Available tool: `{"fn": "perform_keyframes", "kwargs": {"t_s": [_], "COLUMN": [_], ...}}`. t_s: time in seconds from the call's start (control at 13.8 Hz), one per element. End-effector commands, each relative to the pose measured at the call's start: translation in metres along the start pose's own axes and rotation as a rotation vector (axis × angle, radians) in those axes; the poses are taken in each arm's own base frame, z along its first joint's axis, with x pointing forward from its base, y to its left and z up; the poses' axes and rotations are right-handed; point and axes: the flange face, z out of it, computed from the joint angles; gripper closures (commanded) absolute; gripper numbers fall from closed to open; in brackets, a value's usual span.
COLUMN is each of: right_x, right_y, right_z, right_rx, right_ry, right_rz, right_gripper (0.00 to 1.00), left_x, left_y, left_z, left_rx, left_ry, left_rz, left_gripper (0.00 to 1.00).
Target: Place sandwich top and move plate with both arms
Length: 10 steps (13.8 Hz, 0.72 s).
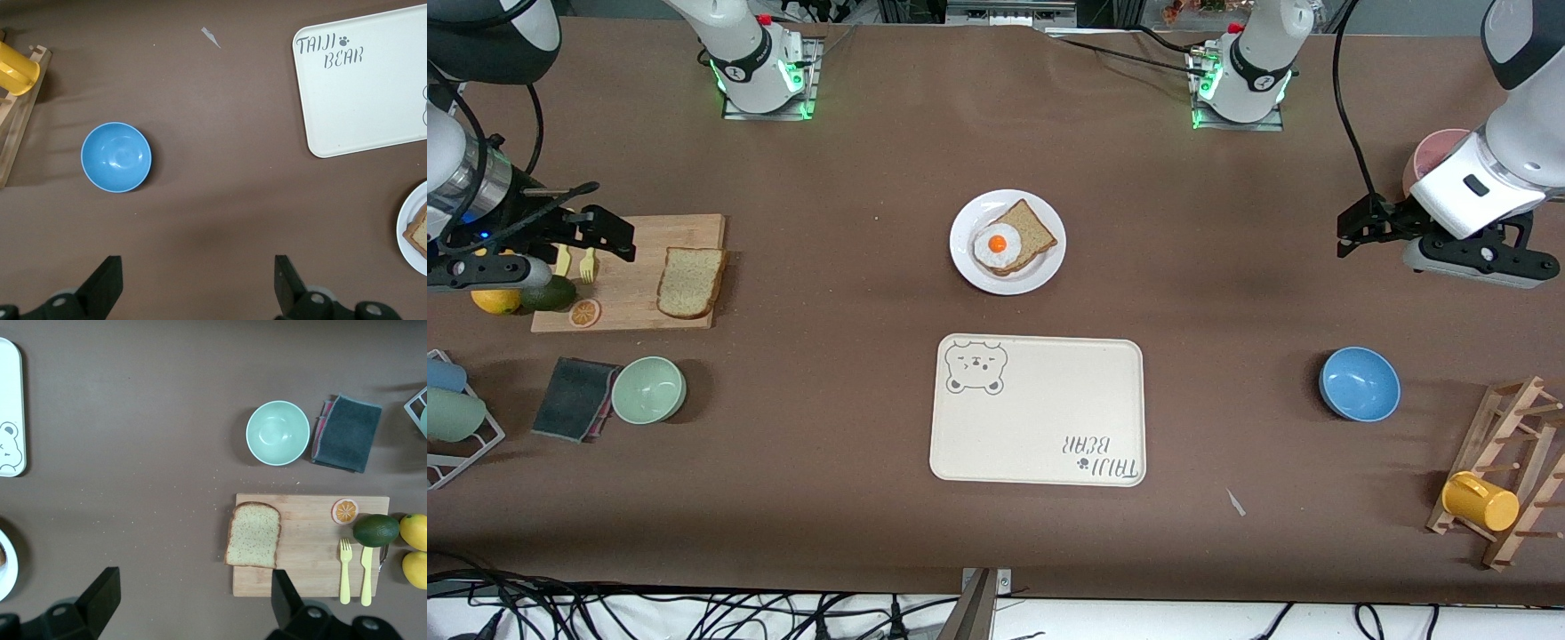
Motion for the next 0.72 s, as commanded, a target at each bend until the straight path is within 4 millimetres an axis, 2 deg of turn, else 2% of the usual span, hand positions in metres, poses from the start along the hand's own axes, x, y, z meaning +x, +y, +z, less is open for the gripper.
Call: {"fn": "perform_keyframes", "kwargs": {"t_s": [0.0, 0.65], "right_x": [0.0011, 0.002], "right_y": [-0.0002, 0.0011], "right_z": [-0.007, -0.0065], "right_rx": [0.011, 0.006], "right_ry": [0.002, 0.006], "right_rz": [0.013, -0.004], "right_gripper": [0.0, 0.0], "left_x": [0.0027, 0.0027], "left_y": [0.0015, 0.0015], "left_z": [-0.0062, -0.0062], "left_rx": [-0.019, -0.019], "left_ry": [-0.002, -0.002], "left_rz": [0.006, 0.005], "left_gripper": [0.0, 0.0]}}
